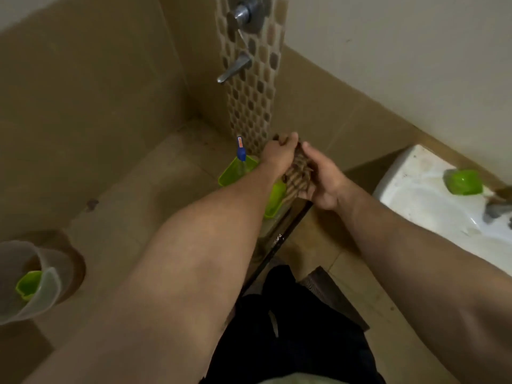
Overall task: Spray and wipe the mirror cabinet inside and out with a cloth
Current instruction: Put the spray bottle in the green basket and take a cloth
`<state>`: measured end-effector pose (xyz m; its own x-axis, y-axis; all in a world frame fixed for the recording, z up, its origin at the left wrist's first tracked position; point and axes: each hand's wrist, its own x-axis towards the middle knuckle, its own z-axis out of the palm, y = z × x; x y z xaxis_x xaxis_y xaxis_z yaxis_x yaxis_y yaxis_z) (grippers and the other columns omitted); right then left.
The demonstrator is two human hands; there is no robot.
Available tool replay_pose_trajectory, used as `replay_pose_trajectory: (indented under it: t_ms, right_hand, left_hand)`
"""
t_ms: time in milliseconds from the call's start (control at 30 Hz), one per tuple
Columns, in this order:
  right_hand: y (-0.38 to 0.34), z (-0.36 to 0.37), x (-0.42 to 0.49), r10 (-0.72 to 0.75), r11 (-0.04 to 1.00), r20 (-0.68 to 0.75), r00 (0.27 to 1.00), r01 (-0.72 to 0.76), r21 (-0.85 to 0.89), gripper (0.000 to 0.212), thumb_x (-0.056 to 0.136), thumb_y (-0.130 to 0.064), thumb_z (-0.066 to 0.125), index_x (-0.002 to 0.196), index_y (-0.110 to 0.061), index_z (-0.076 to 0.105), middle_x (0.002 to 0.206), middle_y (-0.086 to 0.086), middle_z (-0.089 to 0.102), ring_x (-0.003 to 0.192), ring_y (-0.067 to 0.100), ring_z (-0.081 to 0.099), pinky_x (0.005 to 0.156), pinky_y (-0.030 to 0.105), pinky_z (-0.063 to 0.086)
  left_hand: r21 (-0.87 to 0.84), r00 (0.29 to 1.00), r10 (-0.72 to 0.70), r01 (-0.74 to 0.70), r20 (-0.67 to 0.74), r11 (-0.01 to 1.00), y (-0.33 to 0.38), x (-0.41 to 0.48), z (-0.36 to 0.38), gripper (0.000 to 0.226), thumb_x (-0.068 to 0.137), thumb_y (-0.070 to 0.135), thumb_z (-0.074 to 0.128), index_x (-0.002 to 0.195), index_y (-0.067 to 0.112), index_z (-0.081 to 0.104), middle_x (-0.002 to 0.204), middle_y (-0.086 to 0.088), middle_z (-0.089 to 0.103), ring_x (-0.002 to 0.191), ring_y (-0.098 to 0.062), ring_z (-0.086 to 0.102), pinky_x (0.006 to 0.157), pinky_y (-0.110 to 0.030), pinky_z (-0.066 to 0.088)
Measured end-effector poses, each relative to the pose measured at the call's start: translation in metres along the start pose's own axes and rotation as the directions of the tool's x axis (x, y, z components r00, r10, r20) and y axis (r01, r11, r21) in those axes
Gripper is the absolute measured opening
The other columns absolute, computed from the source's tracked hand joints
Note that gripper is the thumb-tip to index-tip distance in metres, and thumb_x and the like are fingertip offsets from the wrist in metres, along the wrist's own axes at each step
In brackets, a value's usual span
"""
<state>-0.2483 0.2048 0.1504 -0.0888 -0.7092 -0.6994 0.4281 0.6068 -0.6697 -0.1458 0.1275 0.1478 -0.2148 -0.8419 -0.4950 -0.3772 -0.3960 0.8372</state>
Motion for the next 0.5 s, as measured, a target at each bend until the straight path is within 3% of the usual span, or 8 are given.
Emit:
replay_pose_trajectory:
  t_ms: [100, 167, 233, 300, 333, 400, 500]
  right_hand:
    - [-0.011, -0.01, -0.029, -0.058, 0.998, -0.052, 0.997, 0.06, 0.036, 0.041, 0.099, -0.051, 0.06, 0.121, -0.018, 0.07, 0.098, 0.005, 0.074, 0.081, 0.017, 0.074, 0.072, 0.034, 0.062]
    - [-0.016, -0.028, -0.053, -0.111, 0.989, -0.127, 0.986, 0.122, 0.083, 0.035, 0.1, -0.035, 0.064, 0.125, -0.011, 0.069, 0.094, 0.008, 0.075, 0.074, 0.019, 0.074, 0.065, 0.033, 0.063]
    - [-0.019, -0.051, -0.076, -0.178, 0.974, -0.252, 0.951, 0.208, 0.095, 0.025, 0.095, -0.013, 0.064, 0.116, -0.004, 0.07, 0.085, 0.012, 0.072, 0.065, 0.023, 0.07, 0.06, 0.035, 0.061]
    - [-0.018, -0.084, -0.105, -0.224, 0.954, -0.375, 0.9, 0.282, 0.105, 0.017, 0.087, 0.004, 0.053, 0.092, -0.003, 0.068, 0.071, 0.012, 0.068, 0.058, 0.027, 0.066, 0.058, 0.039, 0.062]
    - [-0.02, -0.093, -0.115, -0.237, 0.949, -0.381, 0.894, 0.296, 0.106, 0.02, 0.084, 0.008, 0.048, 0.083, -0.004, 0.064, 0.064, 0.012, 0.065, 0.056, 0.03, 0.063, 0.058, 0.042, 0.062]
    - [-0.018, -0.13, -0.153, -0.288, 0.939, -0.384, 0.877, 0.338, 0.068, 0.021, 0.077, 0.012, 0.042, 0.075, -0.004, 0.056, 0.062, 0.017, 0.059, 0.056, 0.031, 0.054, 0.055, 0.04, 0.056]
    - [-0.014, -0.198, -0.217, -0.35, 0.93, -0.414, 0.84, 0.364, -0.047, 0.022, 0.068, 0.008, 0.04, 0.079, 0.002, 0.059, 0.071, 0.028, 0.065, 0.053, 0.029, 0.053, 0.054, 0.04, 0.052]
  left_hand:
    - [0.068, 0.999, 0.015, -0.018, 0.045, 0.998, 0.028, -0.014, 0.024, 0.047, 0.106, 0.038, 0.051, 0.126, -0.001, 0.067, 0.133, -0.024, 0.066, 0.126, -0.035, 0.061, 0.103, -0.037, 0.049]
    - [0.255, 0.995, 0.056, -0.076, 0.084, 0.964, 0.036, -0.033, 0.045, 0.056, 0.105, 0.045, 0.048, 0.131, -0.001, 0.065, 0.137, -0.025, 0.063, 0.13, -0.037, 0.058, 0.103, -0.036, 0.046]
    - [0.457, 0.985, 0.163, -0.167, 0.048, 0.874, 0.04, -0.054, 0.063, 0.062, 0.104, 0.053, 0.043, 0.13, 0.001, 0.065, 0.137, -0.024, 0.062, 0.128, -0.038, 0.059, 0.101, -0.037, 0.046]
    - [0.587, 0.928, 0.372, -0.3, -0.002, 0.752, 0.051, -0.083, 0.092, 0.058, 0.105, 0.051, 0.041, 0.133, 0.004, 0.06, 0.138, -0.02, 0.058, 0.127, -0.038, 0.056, 0.101, -0.04, 0.043]
    - [0.639, 0.871, 0.492, -0.372, -0.011, 0.673, 0.059, -0.094, 0.099, 0.054, 0.105, 0.048, 0.041, 0.135, 0.006, 0.056, 0.139, -0.018, 0.055, 0.127, -0.036, 0.054, 0.103, -0.04, 0.041]
    - [0.667, 0.684, 0.72, -0.592, 0.118, 0.453, 0.082, -0.13, 0.137, 0.048, 0.102, 0.041, 0.047, 0.137, 0.008, 0.052, 0.137, -0.013, 0.052, 0.125, -0.03, 0.051, 0.104, -0.039, 0.038]
    - [0.54, 0.398, 0.835, -0.828, 0.381, 0.148, 0.125, -0.196, 0.218, 0.044, 0.098, 0.036, 0.052, 0.133, 0.011, 0.055, 0.133, -0.007, 0.055, 0.12, -0.025, 0.053, 0.099, -0.035, 0.044]
